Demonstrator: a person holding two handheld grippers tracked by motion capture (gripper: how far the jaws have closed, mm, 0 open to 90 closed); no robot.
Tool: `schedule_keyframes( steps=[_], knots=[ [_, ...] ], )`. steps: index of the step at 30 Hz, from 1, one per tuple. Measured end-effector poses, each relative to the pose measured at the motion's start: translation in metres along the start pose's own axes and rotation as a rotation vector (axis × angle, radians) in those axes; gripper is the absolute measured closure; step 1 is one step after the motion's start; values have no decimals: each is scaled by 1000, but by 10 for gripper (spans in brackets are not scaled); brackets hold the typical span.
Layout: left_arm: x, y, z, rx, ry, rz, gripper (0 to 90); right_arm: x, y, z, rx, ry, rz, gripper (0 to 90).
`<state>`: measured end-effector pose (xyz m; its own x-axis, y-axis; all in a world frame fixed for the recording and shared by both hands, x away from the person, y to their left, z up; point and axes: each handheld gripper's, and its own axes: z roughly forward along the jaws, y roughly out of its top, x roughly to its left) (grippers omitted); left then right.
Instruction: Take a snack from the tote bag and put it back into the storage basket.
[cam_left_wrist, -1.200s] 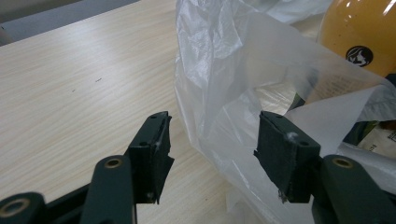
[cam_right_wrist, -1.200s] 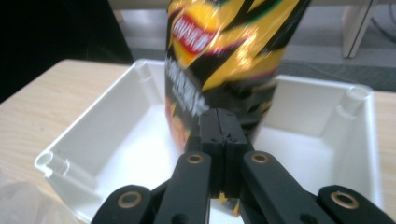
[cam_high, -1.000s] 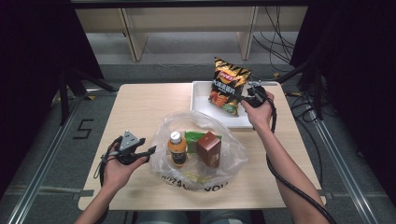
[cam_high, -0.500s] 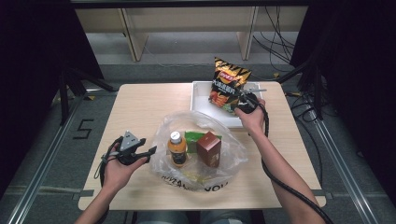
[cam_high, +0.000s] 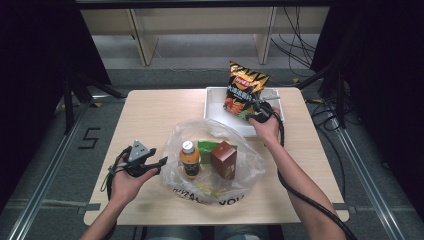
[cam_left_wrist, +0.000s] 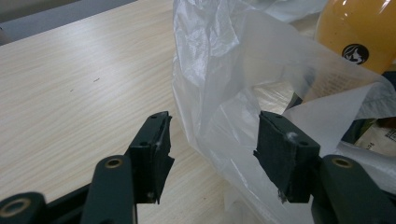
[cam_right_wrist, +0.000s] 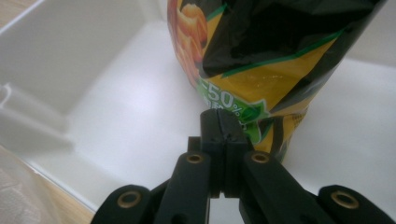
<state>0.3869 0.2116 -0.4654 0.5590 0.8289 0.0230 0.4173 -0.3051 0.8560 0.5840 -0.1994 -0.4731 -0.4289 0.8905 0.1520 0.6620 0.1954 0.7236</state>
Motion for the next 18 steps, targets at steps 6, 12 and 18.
schedule_keyframes(
  steps=[6, 12, 18],
  knots=[
    [1, 0, 0, 0, -6, 10, 441, -4, -1, 7, 20, -9, -21, 900],
    [1, 0, 0, -1, 0, 10, 440, -7, 1, 9, 18, -19, -12, 900],
    [1, 0, 0, -1, 2, 5, 440, -10, 4, 7, 40, -44, -12, 900]
  ],
)
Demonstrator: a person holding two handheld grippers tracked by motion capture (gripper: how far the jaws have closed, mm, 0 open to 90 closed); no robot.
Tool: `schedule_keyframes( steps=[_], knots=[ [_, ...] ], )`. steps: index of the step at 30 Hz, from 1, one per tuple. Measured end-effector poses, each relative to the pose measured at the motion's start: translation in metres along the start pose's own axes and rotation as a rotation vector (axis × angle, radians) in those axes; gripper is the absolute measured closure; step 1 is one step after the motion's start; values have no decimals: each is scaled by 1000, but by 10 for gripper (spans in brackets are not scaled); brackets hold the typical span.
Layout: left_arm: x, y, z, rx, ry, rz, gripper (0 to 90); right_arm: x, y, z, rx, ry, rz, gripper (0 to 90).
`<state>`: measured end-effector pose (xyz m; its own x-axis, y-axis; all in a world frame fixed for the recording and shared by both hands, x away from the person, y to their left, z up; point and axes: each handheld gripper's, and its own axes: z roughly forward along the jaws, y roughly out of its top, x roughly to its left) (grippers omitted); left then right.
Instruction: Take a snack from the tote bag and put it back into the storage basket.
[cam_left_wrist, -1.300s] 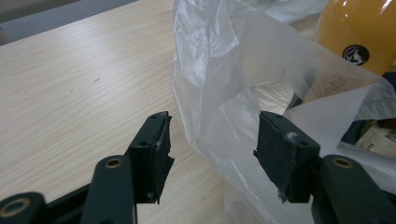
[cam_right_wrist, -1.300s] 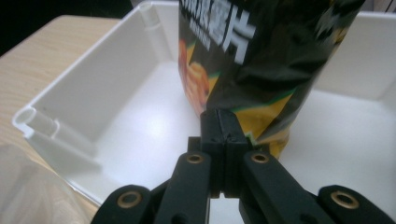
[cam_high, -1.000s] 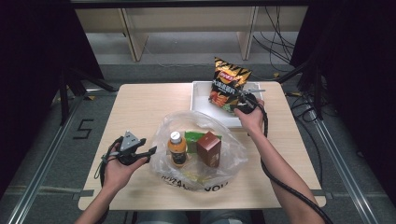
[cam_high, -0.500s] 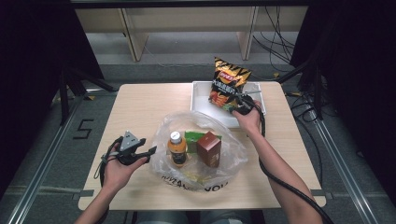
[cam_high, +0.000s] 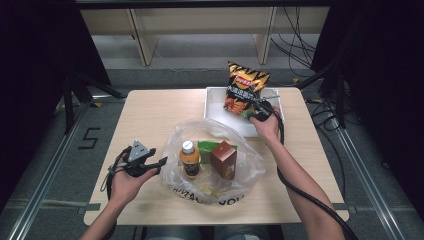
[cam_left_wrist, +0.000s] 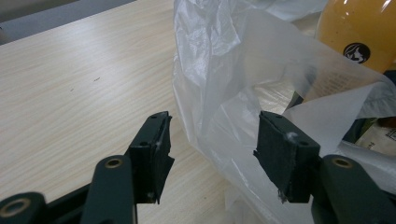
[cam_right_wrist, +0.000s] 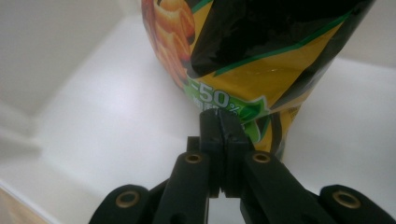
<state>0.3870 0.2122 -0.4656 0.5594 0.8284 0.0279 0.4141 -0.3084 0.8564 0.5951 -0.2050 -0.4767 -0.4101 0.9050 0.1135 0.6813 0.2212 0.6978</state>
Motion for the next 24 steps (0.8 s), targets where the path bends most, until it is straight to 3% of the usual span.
schedule_keyframes(
  steps=[2, 3, 5, 8, 9, 11, 13, 16, 20, 23, 24],
  knots=[
    [0, 0, 0, -1, -6, -1, 441, 0, 1, 3, -32, -15, 20, 898],
    [0, 0, 0, -2, -5, -1, 440, -3, 2, 1, -11, -2, 2, 896],
    [0, 0, 0, -1, -6, -1, 440, -4, 2, 2, -30, -30, 2, 894],
    [0, 0, 0, -1, -5, -1, 440, -4, 4, 0, -18, -40, 30, 890],
    [0, 0, 1, -1, -5, -1, 440, -8, 3, 3, -37, -43, -3, 889],
    [0, 0, 1, 0, -8, 5, 441, -6, 4, 1, -24, -42, 44, 888],
    [0, 0, 1, -1, -6, 1, 440, -8, 4, 1, -23, -58, 30, 887],
    [0, 0, 1, 1, -6, 1, 440, -8, 4, 2, -29, -53, 49, 887],
    [0, 0, 1, 1, -5, -2, 441, -11, 5, 2, -29, -63, 33, 887],
    [0, -1, 1, 0, -7, -1, 441, -8, 5, 2, -32, -58, 74, 884],
    [0, -1, 1, 0, -6, -1, 441, -9, 5, 2, -26, -60, 61, 881]
  ],
)
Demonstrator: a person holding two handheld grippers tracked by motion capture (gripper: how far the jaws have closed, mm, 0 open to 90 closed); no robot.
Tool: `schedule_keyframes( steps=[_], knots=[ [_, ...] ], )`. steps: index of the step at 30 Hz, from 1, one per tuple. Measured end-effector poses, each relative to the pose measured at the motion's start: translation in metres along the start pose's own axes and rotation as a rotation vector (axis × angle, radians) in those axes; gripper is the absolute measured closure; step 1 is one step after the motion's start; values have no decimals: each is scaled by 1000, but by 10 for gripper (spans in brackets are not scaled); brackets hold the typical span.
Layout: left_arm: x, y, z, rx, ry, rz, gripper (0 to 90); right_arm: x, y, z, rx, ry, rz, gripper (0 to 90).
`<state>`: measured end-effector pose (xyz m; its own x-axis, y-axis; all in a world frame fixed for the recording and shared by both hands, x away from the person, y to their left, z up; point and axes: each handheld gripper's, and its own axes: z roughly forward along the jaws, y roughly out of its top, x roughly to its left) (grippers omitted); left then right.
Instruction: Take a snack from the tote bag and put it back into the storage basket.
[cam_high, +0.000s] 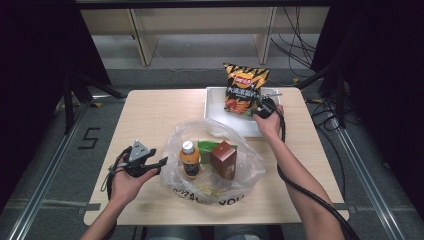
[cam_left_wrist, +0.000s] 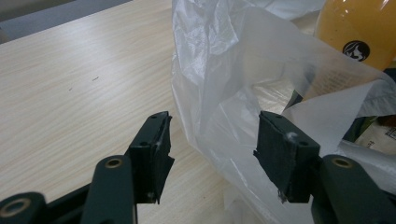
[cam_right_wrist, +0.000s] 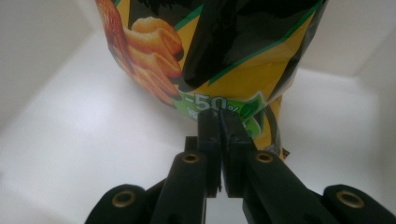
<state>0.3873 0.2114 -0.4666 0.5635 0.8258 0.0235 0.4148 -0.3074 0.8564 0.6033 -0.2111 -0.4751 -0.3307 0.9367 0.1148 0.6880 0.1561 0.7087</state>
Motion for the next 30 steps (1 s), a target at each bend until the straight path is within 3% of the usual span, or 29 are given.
schedule_keyframes(
  steps=[1, 3, 8, 9, 10, 13, 16, 19, 20, 22, 23, 24, 27, 28, 29, 30],
  knots=[
    [0, 0, 0, 1, 0, 0, 441, -3, 0, 0, -12, -4, -30, 877],
    [0, 0, 0, 1, 0, 1, 441, -2, 0, 1, -25, -9, -32, 871],
    [-1, 0, 0, 2, 5, 2, 441, 1, 2, -1, -3, 1, 27, 870],
    [-1, 0, 0, 2, 5, 2, 441, -4, 2, -1, -16, -8, -29, 869],
    [-1, 0, 0, 2, 5, 2, 441, -6, 2, 1, -33, -9, -54, 868],
    [0, 0, 0, 3, 4, 4, 441, -4, 3, 1, -26, -19, -13, 860],
    [0, 0, 0, 4, 4, 4, 441, -6, 4, 0, -22, -4, -49, 846],
    [0, 0, 0, 4, 5, 5, 441, -4, 4, -3, -28, -17, -29, 831],
    [0, 0, 0, 3, 5, 3, 441, -6, 5, -1, -47, -25, -60, 823],
    [0, 0, 0, 0, 1, 0, 441, -2, 5, -5, -43, -4, -24, 819],
    [0, 0, 0, 1, 1, 1, 441, -6, 6, -5, -59, -9, -73, 816],
    [0, 0, 0, 3, 7, 2, 441, -3, 6, -7, -53, -14, -49, 809],
    [0, 0, 0, -1, 0, 1, 441, -2, 8, -12, -70, 11, -51, 787],
    [0, 0, 0, -1, 0, 2, 441, 1, 8, -17, -44, 17, -37, 774],
    [0, 0, 0, 0, 1, 0, 440, 1, 8, -17, -96, 22, -55, 760],
    [0, 0, 0, 1, 1, 0, 440, 3, 9, -21, -85, 35, -35, 746]
  ],
)
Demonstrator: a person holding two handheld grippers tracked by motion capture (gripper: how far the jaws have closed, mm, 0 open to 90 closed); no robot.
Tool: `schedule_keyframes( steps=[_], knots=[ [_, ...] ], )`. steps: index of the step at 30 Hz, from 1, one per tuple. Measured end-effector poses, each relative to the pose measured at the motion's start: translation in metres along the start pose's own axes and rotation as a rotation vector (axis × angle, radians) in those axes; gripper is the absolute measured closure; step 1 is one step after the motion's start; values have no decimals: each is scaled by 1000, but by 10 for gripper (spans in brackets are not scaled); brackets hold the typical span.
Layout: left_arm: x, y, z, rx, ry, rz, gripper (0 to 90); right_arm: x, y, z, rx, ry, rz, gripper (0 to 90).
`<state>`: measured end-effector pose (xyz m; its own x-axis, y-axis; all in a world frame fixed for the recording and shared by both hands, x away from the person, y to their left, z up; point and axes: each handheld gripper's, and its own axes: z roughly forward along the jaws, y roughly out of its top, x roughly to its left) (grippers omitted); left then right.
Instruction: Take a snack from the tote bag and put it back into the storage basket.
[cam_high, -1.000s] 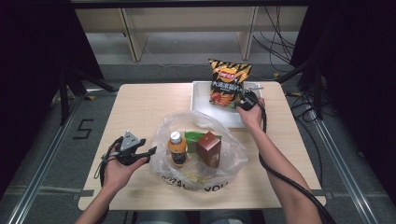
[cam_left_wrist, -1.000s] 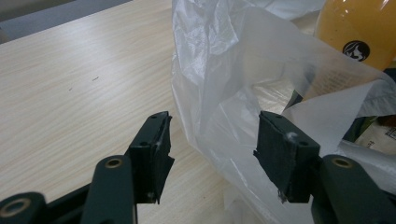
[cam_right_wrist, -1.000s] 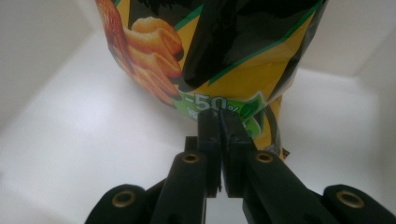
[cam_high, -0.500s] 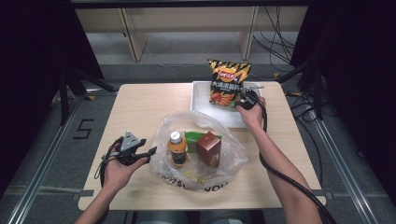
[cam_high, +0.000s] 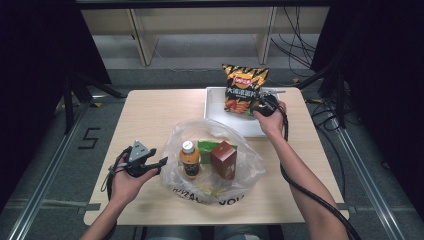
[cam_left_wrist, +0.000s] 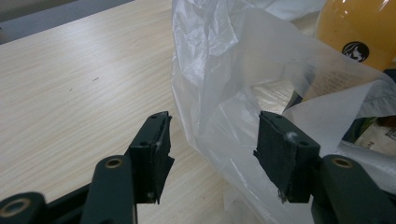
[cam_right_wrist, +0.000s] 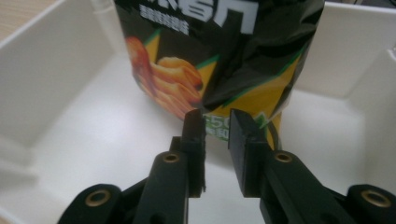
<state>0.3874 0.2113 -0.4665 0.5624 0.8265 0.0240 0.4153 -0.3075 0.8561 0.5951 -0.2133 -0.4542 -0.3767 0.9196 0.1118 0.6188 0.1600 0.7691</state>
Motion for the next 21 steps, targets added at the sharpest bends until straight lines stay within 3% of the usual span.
schedule_keyframes(
  steps=[1, 7, 8, 9, 10, 11, 12, 17, 19, 20, 21],
  knots=[
    [0, 0, 0, 0, 0, 0, 440, 0, 1, -4, -4, 13, -26, 727],
    [0, 1, 0, -2, -3, 7, 438, 14, 1, -31, -40, 90, -20, 626],
    [0, 0, 0, -2, -1, 2, 437, 19, -1, -37, -22, 98, 1, 615],
    [-1, 0, 0, -3, 5, 1, 437, 19, -1, -40, -49, 104, -13, 603],
    [-1, 0, 0, 1, -1, 6, 437, 21, -2, -46, -39, 118, -7, 591],
    [-1, 1, -1, 0, -1, 11, 436, 19, -2, -48, -54, 123, -38, 589],
    [-1, 0, -1, -2, 1, 0, 436, 23, -3, -51, -66, 124, -7, 585],
    [-1, 0, 0, -1, -1, -1, 435, 36, -4, -72, -81, 195, -3, 592],
    [-1, 1, 0, -4, -2, 7, 435, 43, -3, -82, -90, 225, -20, 595],
    [-1, 1, 0, -4, -2, 8, 435, 44, -1, -86, -104, 239, -67, 597],
    [-1, 1, 0, -4, 1, 3, 435, 49, -1, -91, -109, 256, -65, 602]
  ],
)
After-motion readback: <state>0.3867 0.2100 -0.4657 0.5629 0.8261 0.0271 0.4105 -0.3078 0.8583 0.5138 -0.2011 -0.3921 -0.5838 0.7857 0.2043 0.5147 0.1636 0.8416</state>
